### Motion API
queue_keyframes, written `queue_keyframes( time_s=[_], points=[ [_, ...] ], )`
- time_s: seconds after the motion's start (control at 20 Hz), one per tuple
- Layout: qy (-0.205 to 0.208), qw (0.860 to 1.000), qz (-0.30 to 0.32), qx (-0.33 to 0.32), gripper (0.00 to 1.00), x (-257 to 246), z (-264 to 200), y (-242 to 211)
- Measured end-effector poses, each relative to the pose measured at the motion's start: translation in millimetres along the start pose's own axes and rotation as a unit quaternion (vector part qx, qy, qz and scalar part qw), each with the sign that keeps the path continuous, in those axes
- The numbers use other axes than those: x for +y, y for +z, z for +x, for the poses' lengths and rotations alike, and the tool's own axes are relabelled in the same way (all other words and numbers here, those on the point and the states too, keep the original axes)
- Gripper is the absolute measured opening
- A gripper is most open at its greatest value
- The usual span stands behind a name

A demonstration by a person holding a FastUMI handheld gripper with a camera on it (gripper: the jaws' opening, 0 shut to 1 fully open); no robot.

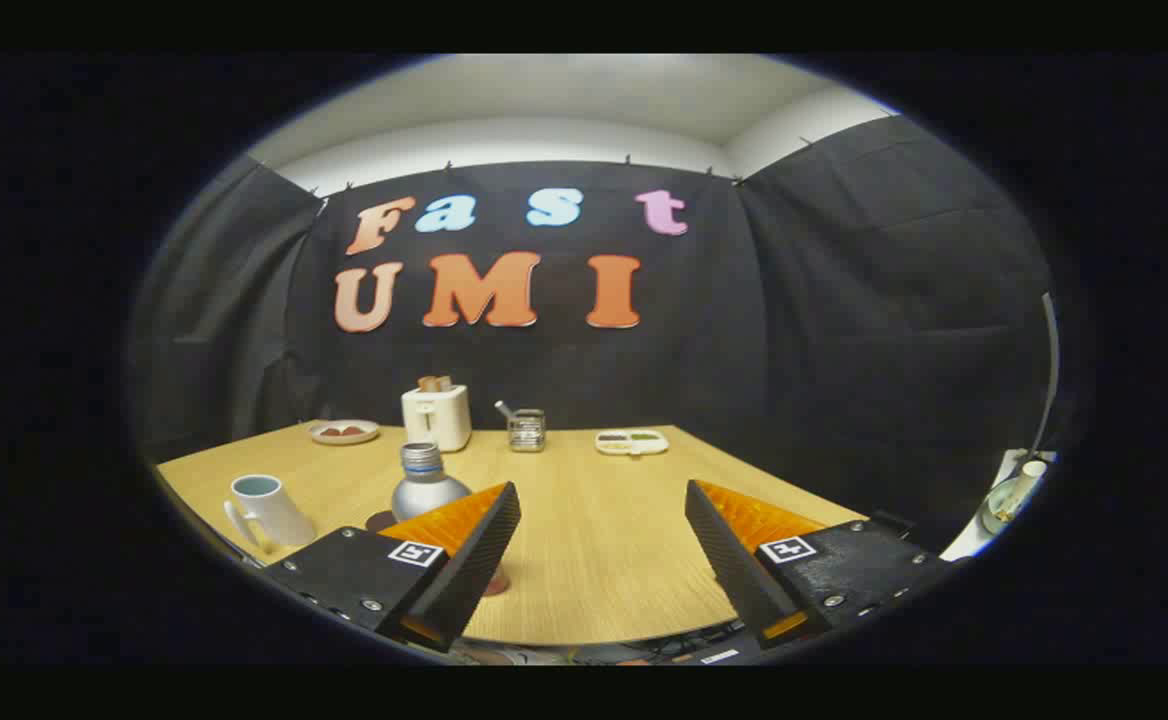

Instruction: Take the bottle from table, then pour the juice into the cup, finally place the bottle on the coaster

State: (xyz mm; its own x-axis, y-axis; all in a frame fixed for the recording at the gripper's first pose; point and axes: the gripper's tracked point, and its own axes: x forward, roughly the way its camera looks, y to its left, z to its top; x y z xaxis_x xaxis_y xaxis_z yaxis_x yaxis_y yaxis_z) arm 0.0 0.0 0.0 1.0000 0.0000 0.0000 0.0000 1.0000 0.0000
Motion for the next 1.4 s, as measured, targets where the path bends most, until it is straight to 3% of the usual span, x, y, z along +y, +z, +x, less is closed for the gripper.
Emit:
queue_keyframes(
  time_s=[0.2,0.5,0.8,1.4],
  points=[
    [0.064,0.997,-0.022,0.023,0.99,27,-15,-14],
    [0.082,0.996,0.029,0.009,0.99,33,-27,12],
    [0.052,0.998,0.022,0.007,0.98,21,-26,8],
    [0.103,0.993,0.0,0.058,0.99,81,5,-49]
  ],
)
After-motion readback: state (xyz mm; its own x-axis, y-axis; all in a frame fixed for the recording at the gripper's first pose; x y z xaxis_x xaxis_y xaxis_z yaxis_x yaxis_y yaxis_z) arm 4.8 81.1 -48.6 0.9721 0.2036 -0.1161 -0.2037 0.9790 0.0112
